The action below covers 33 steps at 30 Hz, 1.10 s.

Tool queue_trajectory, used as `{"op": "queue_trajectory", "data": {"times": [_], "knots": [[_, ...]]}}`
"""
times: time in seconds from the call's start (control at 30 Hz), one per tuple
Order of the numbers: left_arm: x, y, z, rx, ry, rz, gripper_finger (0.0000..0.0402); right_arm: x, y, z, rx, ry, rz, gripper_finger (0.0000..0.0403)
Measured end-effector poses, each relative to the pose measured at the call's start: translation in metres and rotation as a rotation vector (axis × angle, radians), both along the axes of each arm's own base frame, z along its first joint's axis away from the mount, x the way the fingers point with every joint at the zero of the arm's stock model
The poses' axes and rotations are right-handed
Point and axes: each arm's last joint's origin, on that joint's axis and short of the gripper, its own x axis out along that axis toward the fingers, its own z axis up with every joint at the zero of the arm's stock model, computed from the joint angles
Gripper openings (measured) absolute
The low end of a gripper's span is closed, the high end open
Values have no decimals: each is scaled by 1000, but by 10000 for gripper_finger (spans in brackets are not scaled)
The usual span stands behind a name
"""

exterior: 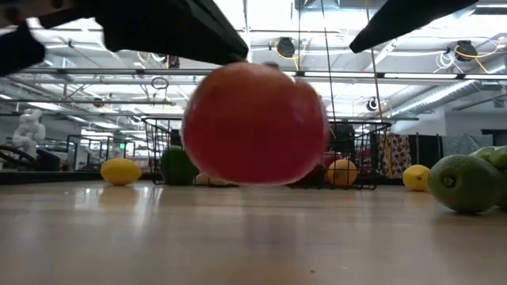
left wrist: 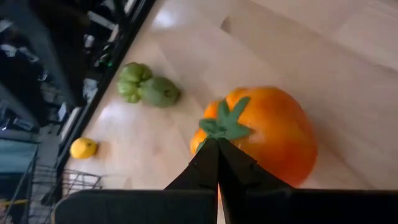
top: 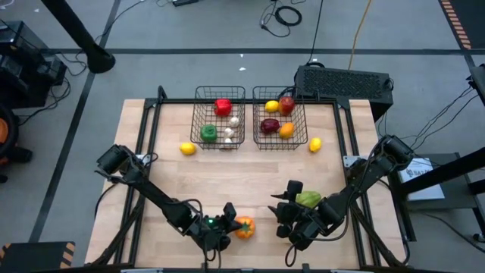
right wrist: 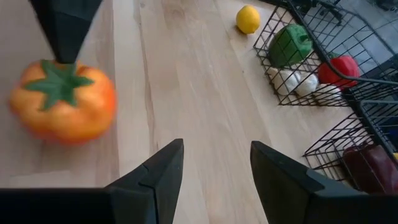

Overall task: Sort produce into baskets
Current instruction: Put the orange tomato into the right wire basket

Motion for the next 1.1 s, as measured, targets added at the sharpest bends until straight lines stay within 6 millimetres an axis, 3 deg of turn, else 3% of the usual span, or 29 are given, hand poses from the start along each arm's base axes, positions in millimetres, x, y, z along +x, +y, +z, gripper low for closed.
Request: {"op": "queue_trajectory", "data": {"times": [0.27, 0.53, 0.87, 1.1], "knots": [[10, 17, 3, 74, -27, 82, 0, -7, 3, -2, 43, 13, -27, 178], [22, 54, 34, 112, -97, 161, 0, -25, 13, -9, 74, 21, -44, 178], [41, 138, 97, 249, -264, 254, 0, -42, 22, -19, 62, -20, -44, 178], [59, 215, 142, 257, -355, 304, 0, -42, 23, -19, 69, -28, -45, 178]]}}
